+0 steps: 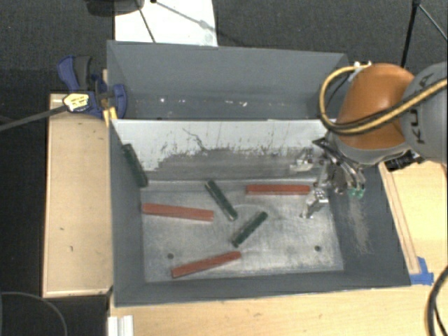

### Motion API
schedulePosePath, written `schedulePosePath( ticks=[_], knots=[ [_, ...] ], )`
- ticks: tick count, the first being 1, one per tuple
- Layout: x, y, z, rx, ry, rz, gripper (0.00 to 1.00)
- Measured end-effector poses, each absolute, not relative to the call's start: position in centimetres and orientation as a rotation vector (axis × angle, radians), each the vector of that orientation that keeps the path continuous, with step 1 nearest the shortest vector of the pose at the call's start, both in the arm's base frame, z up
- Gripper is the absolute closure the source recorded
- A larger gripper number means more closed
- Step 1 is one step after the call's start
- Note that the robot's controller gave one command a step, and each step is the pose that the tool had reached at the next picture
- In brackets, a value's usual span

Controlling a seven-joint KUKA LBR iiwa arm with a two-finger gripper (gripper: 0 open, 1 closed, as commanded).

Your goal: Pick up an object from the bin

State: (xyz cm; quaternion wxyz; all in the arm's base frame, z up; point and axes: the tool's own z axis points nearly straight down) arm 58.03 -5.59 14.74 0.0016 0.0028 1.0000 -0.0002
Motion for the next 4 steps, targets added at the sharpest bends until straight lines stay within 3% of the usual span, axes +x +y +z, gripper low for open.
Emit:
schedulePosePath(
  ticks=[1,3,4],
  knots=[
    [59.4,-2.8,7.6,0.165,3.119,0.003,1.00],
    [59.4,-2.8,7.7,0.163,3.119,0.003,1.00],
    [58.8,-7.9,12.2,-0.231,3.129,0.000,1.00]
  ],
)
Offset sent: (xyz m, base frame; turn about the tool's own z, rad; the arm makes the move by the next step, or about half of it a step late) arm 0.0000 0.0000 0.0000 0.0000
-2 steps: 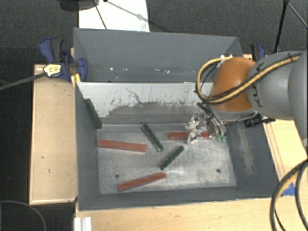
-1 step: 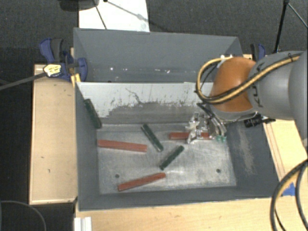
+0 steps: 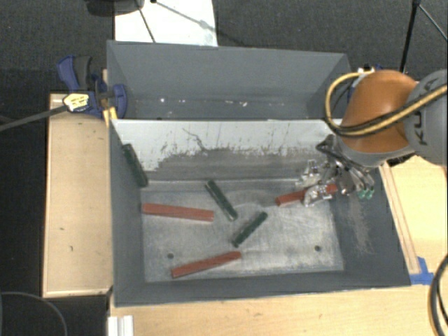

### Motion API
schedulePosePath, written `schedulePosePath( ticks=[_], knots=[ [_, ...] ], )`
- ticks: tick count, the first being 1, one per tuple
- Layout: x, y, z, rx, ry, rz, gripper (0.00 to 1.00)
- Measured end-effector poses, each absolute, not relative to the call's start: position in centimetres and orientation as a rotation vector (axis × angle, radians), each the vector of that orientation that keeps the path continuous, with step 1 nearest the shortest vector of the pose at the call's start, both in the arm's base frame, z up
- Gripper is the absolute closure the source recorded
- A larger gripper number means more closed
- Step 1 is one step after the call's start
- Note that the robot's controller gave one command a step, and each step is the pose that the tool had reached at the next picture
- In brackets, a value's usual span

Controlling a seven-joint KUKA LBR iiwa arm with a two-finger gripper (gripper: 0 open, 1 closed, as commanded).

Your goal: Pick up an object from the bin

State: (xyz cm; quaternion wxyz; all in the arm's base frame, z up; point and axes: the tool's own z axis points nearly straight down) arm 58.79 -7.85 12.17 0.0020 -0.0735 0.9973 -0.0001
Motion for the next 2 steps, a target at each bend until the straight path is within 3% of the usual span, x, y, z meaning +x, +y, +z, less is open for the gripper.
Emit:
schedulePosePath(
  ticks=[1,2],
  knots=[
    [58.8,-7.9,12.2,-0.231,3.129,0.000,1.00],
    [58.2,-7.7,23.3,-0.221,3.130,0.000,1.00]
  ],
)
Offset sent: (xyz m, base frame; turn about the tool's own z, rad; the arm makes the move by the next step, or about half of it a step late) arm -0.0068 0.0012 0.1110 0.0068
